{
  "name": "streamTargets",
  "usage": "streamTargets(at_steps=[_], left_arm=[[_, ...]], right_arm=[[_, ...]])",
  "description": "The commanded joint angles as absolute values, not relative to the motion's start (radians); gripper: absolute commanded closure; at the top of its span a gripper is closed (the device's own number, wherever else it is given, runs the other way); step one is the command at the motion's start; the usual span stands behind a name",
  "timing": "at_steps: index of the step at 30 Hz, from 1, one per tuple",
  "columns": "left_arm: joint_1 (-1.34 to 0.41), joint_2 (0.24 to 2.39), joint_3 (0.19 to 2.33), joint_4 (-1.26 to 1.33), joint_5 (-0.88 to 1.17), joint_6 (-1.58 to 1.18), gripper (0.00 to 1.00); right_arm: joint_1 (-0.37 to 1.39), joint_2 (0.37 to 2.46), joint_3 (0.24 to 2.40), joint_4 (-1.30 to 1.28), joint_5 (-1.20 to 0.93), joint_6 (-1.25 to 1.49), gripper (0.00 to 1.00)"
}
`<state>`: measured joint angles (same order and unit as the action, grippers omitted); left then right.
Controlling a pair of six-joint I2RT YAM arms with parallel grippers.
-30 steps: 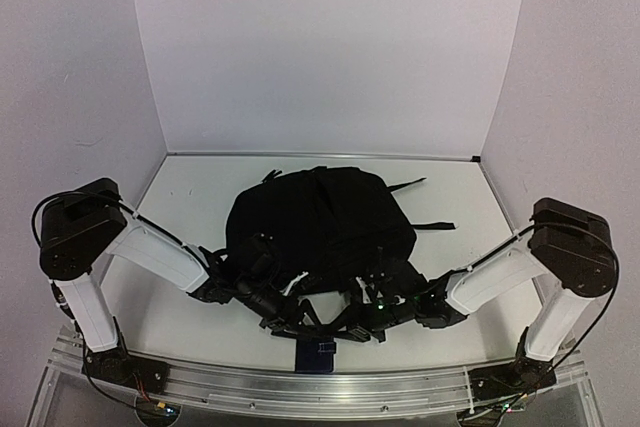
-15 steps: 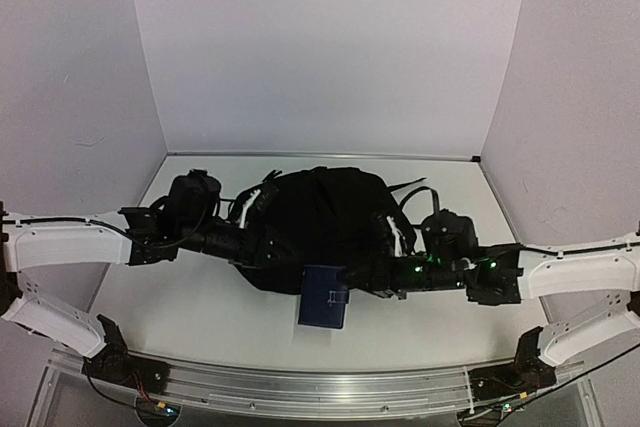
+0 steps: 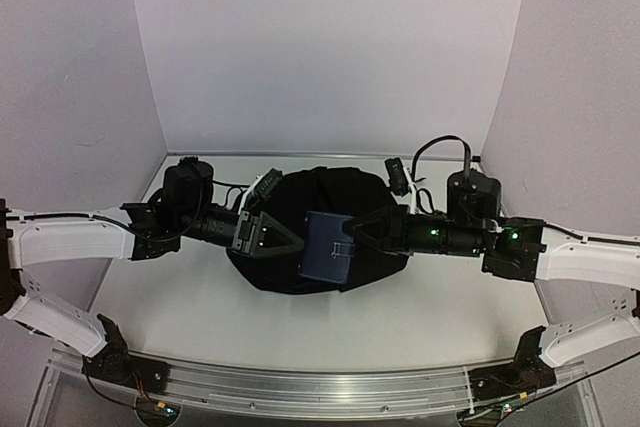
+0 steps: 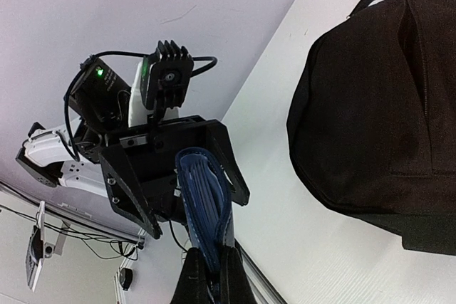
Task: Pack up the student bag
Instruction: Pick up the personal item from the center of the board.
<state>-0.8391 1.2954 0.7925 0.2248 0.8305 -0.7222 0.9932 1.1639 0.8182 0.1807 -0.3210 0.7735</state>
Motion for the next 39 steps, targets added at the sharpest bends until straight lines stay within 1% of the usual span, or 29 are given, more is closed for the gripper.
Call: streamTargets(at_steps=[1,3,6,11,12,13,15,16,17,20,22,26,30,34,39], left_arm=[[-0.841,1.336,0.825,0.38,0.909,-0.783,0.29],[-0.841,1.354,0.83,0.419,0.926,-0.8,0.36],[-0.842,1.377,0.837,0.444,0.937,-0.81,0.53],[-0.838,1.383,0.817,0.466,0.922,-0.828,0.9],[-0.83,1.377,0.812,0.455,0.905,-0.829,0.97],[-0.821,1.372,0.808,0.431,0.882,-0.831,1.0],[-0.771,1.357,0.799,0.378,0.85,-0.838,1.0],[-0.74,1.346,0.793,0.355,0.835,-0.842,1.0],[-0.708,1.334,0.787,0.331,0.823,-0.842,1.0],[-0.612,1.302,0.788,0.232,0.773,-0.819,1.0],[-0.538,1.299,0.797,0.18,0.745,-0.816,1.0],[-0.42,1.306,0.78,0.207,0.729,-0.856,1.0],[-0.396,1.34,0.81,0.222,0.733,-0.845,1.0],[-0.396,1.378,0.845,0.242,0.754,-0.842,1.0],[-0.396,1.403,0.872,0.231,0.763,-0.818,1.0]], right_arm=[[0.99,1.189,0.867,0.274,-0.391,0.748,1.0],[0.991,1.207,0.869,0.283,-0.411,0.753,1.0],[0.99,1.216,0.862,0.318,-0.416,0.768,1.0],[0.991,1.231,0.866,0.324,-0.361,0.766,0.99],[0.99,1.238,0.874,0.315,-0.342,0.758,0.93],[0.989,1.246,0.883,0.29,-0.312,0.742,0.83],[0.99,1.261,0.916,0.226,-0.241,0.7,0.61],[0.99,1.273,0.942,0.174,-0.188,0.674,0.53],[0.99,1.291,0.973,0.109,-0.124,0.646,0.48],[0.991,1.372,1.102,-0.079,0.044,0.558,0.42],[0.99,1.468,1.199,-0.181,0.138,0.5,0.41],[0.991,1.64,1.395,-0.338,0.285,0.406,0.38],[0.977,1.807,1.567,-0.44,0.42,0.355,0.37],[0.942,1.924,1.68,-0.485,0.433,0.334,0.41],[0.911,1.977,1.726,-0.502,0.426,0.333,0.5]])
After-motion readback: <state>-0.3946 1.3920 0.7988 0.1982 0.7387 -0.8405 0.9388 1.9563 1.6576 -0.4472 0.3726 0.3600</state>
